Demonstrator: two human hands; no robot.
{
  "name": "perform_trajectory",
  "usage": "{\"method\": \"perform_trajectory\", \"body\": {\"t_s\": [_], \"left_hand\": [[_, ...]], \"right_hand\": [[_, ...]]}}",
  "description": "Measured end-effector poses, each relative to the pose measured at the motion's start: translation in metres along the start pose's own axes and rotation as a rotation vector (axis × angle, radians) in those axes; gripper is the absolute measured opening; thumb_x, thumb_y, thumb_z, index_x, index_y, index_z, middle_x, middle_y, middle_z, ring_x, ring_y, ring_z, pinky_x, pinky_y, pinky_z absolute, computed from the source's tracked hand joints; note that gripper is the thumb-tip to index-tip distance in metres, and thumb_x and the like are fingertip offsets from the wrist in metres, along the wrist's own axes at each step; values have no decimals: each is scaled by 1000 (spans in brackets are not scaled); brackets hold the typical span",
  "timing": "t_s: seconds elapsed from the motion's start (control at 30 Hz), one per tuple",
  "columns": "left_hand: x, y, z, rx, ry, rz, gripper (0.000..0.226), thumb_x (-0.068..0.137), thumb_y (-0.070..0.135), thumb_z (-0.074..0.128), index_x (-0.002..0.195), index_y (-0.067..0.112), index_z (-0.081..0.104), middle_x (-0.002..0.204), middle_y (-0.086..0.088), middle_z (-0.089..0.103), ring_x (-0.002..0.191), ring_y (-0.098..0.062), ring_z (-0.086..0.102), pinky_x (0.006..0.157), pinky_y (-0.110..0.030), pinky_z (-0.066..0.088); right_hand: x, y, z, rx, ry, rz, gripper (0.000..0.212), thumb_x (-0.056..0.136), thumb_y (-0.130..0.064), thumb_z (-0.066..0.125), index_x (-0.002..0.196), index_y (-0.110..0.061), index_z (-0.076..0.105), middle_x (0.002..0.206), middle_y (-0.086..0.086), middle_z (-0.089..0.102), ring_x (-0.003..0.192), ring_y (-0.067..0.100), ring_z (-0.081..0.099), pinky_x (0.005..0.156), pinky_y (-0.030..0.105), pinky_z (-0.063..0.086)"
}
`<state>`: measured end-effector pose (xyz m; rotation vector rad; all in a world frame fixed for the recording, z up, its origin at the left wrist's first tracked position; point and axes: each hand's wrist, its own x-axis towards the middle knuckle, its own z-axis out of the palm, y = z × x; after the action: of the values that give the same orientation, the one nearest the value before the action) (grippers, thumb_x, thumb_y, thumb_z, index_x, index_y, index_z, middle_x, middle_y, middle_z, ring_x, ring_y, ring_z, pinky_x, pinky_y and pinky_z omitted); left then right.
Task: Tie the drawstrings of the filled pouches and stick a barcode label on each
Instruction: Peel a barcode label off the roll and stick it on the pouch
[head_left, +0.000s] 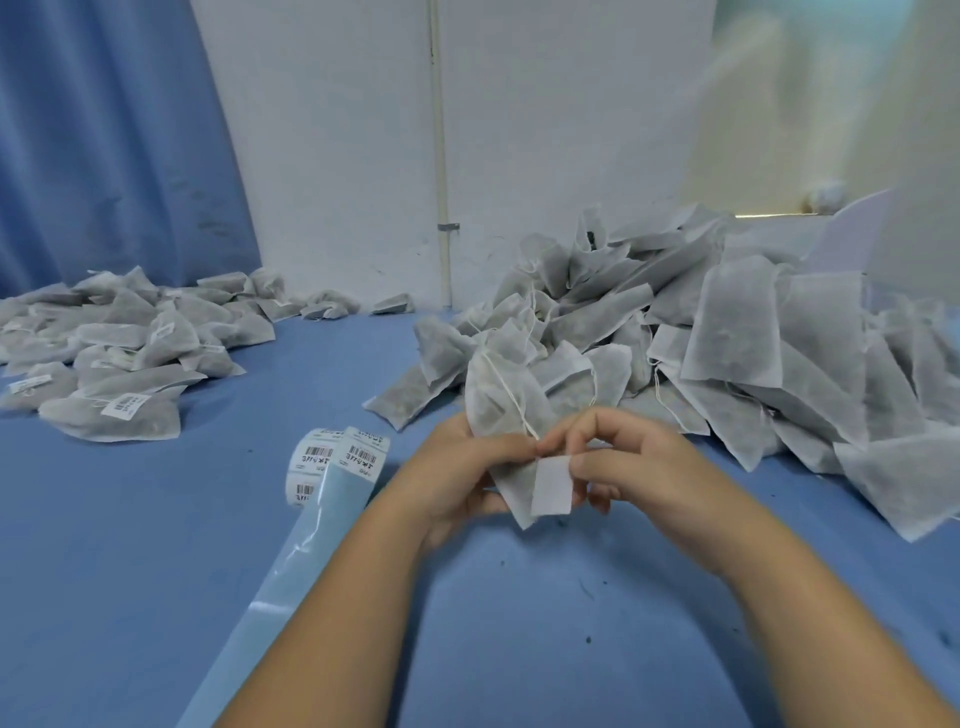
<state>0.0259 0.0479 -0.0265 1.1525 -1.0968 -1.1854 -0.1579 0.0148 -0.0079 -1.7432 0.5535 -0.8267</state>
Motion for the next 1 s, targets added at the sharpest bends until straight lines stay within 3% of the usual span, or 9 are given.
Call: {"method": "perform_trajectory", "body": {"t_s": [0.17,0.27,0.43,0.53,0.6,0.67,0.77,0.87,1.0], "left_hand": [[-2,-2,-7,-71,-40,2,44,73,7,68,117,7,62,109,-18,72,99,-36,70,85,-56,57],[-5,0,-8,-76,-84,-10,38,79,12,70,116,11,63,104,-12,74,95,-31,72,79,-51,59],[-3,-3,-1,-26,85,-8,21,91,26,67,110,16,68,97,-10,77,87,-25,74,70,-41,60],[-2,-5,0,-76,148,-10,19,90,25,67,107,15,69,94,-9,77,84,-23,75,63,-37,59],[-2,-5,-1,-106,166,-19,19,90,25,67,106,16,69,94,-8,77,84,-23,75,61,-36,59],[-2,-5,-1,-124,173,-38,20,90,26,67,107,16,70,95,-6,78,86,-22,75,62,-37,59],[-3,-4,1,-171,171,-74,21,90,25,67,107,14,70,95,-7,77,86,-22,75,63,-37,60],[-5,-2,6,-212,146,-98,19,92,22,65,107,11,70,95,-9,77,85,-23,75,61,-36,60],[-9,0,11,-234,120,-119,22,93,21,63,110,7,69,98,-13,76,88,-26,75,65,-40,61]], "right_hand": [[-1,1,4,-144,15,43,26,82,2,59,65,-17,59,99,-10,72,64,12,61,57,23,43],[-1,-1,4,-184,38,73,24,83,5,56,67,-13,58,97,-11,72,66,13,63,58,24,43],[-2,-3,9,-205,13,97,28,82,0,59,63,-21,60,94,-5,74,70,13,65,57,22,44],[-2,-6,10,-191,58,88,14,74,-15,62,63,-25,64,86,8,73,70,15,63,63,28,45],[-1,-4,7,-151,208,35,18,79,-10,64,66,-22,65,75,6,71,68,14,60,63,29,45],[2,-2,6,-116,409,-43,24,82,-5,63,66,-23,64,67,-1,67,61,7,57,58,19,44],[4,2,11,-247,611,-157,23,82,-9,64,66,-25,60,68,-12,64,59,1,52,54,10,39],[4,7,23,-420,641,-273,22,83,-9,64,71,-25,58,74,-14,62,67,1,54,61,9,39],[4,10,34,-633,607,-406,5,80,-17,60,75,-16,58,76,-10,59,77,4,52,69,14,39]]}}
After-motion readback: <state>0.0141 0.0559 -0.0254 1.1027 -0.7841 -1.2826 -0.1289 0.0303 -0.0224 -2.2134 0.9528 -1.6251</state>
